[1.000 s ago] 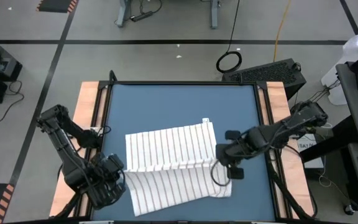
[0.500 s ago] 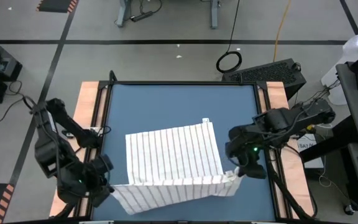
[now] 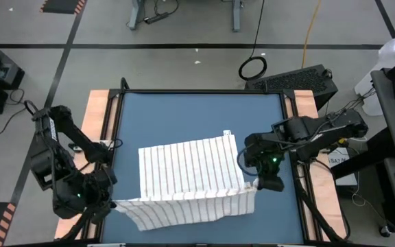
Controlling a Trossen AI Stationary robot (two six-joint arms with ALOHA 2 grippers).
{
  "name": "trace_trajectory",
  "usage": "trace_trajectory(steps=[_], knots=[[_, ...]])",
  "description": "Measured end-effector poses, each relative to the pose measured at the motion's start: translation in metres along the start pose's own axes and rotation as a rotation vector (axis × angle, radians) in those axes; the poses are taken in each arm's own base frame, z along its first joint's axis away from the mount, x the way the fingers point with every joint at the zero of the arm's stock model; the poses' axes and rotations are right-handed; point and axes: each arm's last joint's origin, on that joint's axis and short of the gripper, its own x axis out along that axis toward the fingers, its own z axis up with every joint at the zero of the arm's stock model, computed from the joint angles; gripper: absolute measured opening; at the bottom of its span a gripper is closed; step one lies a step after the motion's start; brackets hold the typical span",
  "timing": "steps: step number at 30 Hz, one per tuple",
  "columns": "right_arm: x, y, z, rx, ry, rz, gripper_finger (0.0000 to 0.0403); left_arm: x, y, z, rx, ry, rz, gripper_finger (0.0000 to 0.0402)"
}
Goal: Roll towel
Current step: Fold the white towel
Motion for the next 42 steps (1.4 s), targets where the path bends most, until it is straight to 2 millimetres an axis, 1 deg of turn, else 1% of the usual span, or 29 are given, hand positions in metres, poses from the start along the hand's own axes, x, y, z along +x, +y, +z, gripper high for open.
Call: trace_trajectory(steps=[4, 7, 10, 12, 15, 20, 23, 26, 32, 34, 37, 42], knots=[[-0.009, 0.0, -0.003, 0.072, -0.016, 0.036, 0.0, -0.002, 0.002, -0.002, 0.034, -0.007, 0.007, 0.0011], [-0.012, 0.003, -0.002, 0.079, -0.064, 0.05, 0.0, -0.002, 0.005, -0.002, 0.062, -0.042, 0.031, 0.0011], [-0.011, 0.002, 0.001, 0.061, -0.148, -0.034, 0.0, 0.0, 0.008, 0.0, 0.068, -0.102, 0.066, 0.0011], [-0.008, 0.002, 0.003, 0.066, -0.174, -0.086, 0.0, 0.004, 0.009, 0.0, 0.063, -0.132, 0.074, 0.0011], [-0.003, 0.007, 0.003, 0.082, -0.15, -0.052, 0.0, 0.007, 0.001, -0.002, 0.056, -0.127, -0.005, 0.0011], [0.003, 0.022, -0.001, 0.059, -0.074, 0.1, 0.0, 0.001, -0.015, -0.014, 0.077, -0.099, -0.177, 0.0011], [0.003, 0.024, -0.004, 0.069, -0.051, 0.116, 0.0, -0.001, -0.016, -0.018, 0.087, -0.106, -0.198, 0.0011], [0.003, 0.021, -0.004, 0.052, -0.087, 0.063, 0.0, 0.001, -0.01, -0.019, 0.114, -0.126, -0.145, 0.0011], [0.002, 0.011, -0.001, -0.009, -0.158, -0.093, 0.0, 0.014, 0.004, -0.018, 0.146, -0.16, -0.002, 0.0011], [0.0, 0.006, -0.002, -0.028, -0.164, -0.161, 0.0, 0.018, 0.009, -0.015, 0.151, -0.174, 0.049, 0.0011], [0.0, -0.003, 0.001, -0.081, -0.177, -0.262, 0.0, 0.029, 0.018, -0.012, 0.158, -0.191, 0.14, 0.0011], [0.004, -0.023, 0.01, -0.131, -0.187, -0.392, 0.0, 0.047, 0.026, -0.006, 0.144, -0.204, 0.206, 0.0011]])
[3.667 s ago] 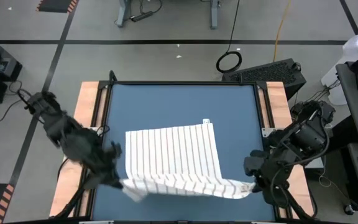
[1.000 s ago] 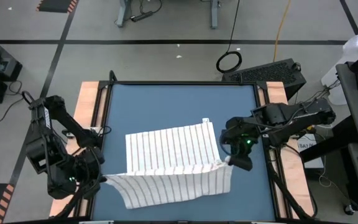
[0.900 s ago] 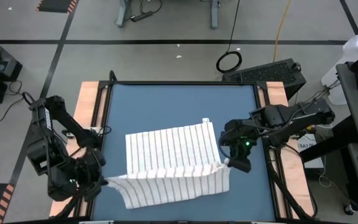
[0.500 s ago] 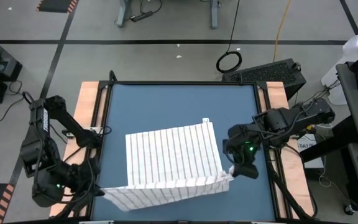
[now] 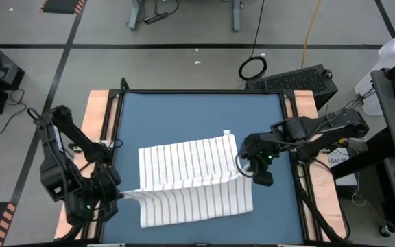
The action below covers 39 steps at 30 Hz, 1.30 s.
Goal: Roll towel
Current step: Fold the white towel
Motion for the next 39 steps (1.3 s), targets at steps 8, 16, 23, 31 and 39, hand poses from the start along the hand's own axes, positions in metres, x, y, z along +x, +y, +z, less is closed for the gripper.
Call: trace_trajectory(steps=[8, 16, 23, 31, 39], knots=[[0.028, -0.028, 0.01, -0.038, 0.044, -0.159, 0.0, 0.024, 0.008, -0.001, 0.0, -0.01, 0.089, 0.0011], [0.04, -0.044, 0.017, -0.023, 0.067, -0.236, 0.0, 0.038, 0.015, -0.004, 0.01, -0.013, 0.143, 0.0011], [0.038, -0.055, 0.022, -0.031, 0.007, -0.394, 0.0, 0.048, 0.021, -0.006, 0.018, -0.021, 0.189, 0.0011], [0.056, -0.065, 0.016, -0.023, 0.007, -0.442, 0.0, 0.064, 0.027, -0.001, -0.009, -0.028, 0.241, 0.0011], [0.08, -0.079, 0.003, 0.065, 0.023, -0.486, 0.0, 0.074, 0.034, 0.007, -0.038, -0.038, 0.292, 0.0011]])
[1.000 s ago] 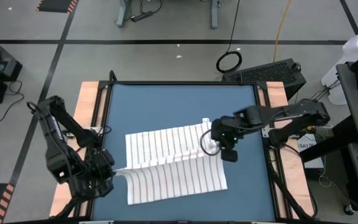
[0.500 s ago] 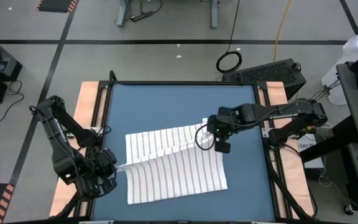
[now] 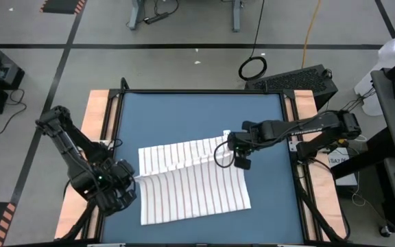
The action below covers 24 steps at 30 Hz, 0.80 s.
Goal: Roll towel
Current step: Fold the white towel
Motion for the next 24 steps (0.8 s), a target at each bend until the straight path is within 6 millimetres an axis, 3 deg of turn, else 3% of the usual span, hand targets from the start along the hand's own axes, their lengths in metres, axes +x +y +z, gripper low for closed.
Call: trace_trajectory(steps=[11, 24], knots=[[0.014, -0.003, 0.0, 0.027, -0.05, -0.033, 0.0, 0.016, 0.013, 0.014, -0.017, 0.001, 0.142, 0.0011], [0.016, -0.007, 0.002, 0.037, -0.105, -0.137, 0.0, 0.046, 0.027, 0.018, -0.024, 0.011, 0.267, 0.0011]])
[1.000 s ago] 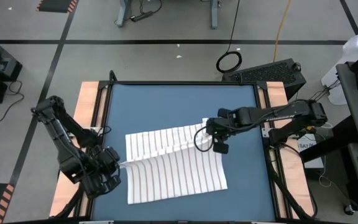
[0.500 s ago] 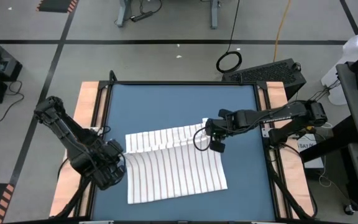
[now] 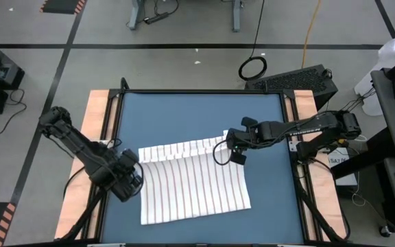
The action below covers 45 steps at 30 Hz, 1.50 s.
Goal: Roll towel
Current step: Fold the white towel
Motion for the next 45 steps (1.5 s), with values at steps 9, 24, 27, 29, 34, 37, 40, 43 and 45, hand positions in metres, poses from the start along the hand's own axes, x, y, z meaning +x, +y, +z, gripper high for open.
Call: trace_trajectory(steps=[9, 24, 27, 29, 34, 37, 40, 43, 45], knots=[[0.0, 0.0, 0.0, 0.019, 0.004, 0.0, 0.0, 0.015, 0.002, 0.002, 0.025, -0.035, 0.04, 0.0011], [0.035, -0.001, 0.006, 0.03, 0.084, -0.094, 0.0, 0.05, 0.006, -0.001, 0.041, -0.035, 0.08, 0.0011], [0.044, -0.001, 0.007, 0.033, 0.098, -0.102, 0.0, 0.057, 0.008, -0.002, 0.031, -0.035, 0.087, 0.0011], [0.05, -0.001, 0.008, 0.037, 0.111, -0.108, 0.0, 0.061, 0.01, -0.003, 0.03, -0.033, 0.107, 0.0011], [0.066, -0.003, 0.01, 0.03, 0.147, -0.123, 0.0, 0.072, 0.014, -0.002, 0.023, -0.045, 0.137, 0.0011], [0.07, -0.005, 0.009, 0.029, 0.166, -0.124, 0.0, 0.078, 0.015, -0.003, 0.008, -0.043, 0.128, 0.0016], [0.071, -0.007, 0.01, 0.037, 0.169, -0.124, 0.0001, 0.081, 0.014, -0.004, 0.001, -0.042, 0.117, 0.0023], [0.072, -0.01, 0.01, 0.05, 0.182, -0.102, 0.0008, 0.081, 0.014, -0.004, 0.001, -0.046, 0.119, 0.0026], [0.073, -0.012, 0.01, 0.062, 0.19, -0.09, 0.0019, 0.081, 0.014, -0.004, 0.003, -0.064, 0.121, 0.0027]])
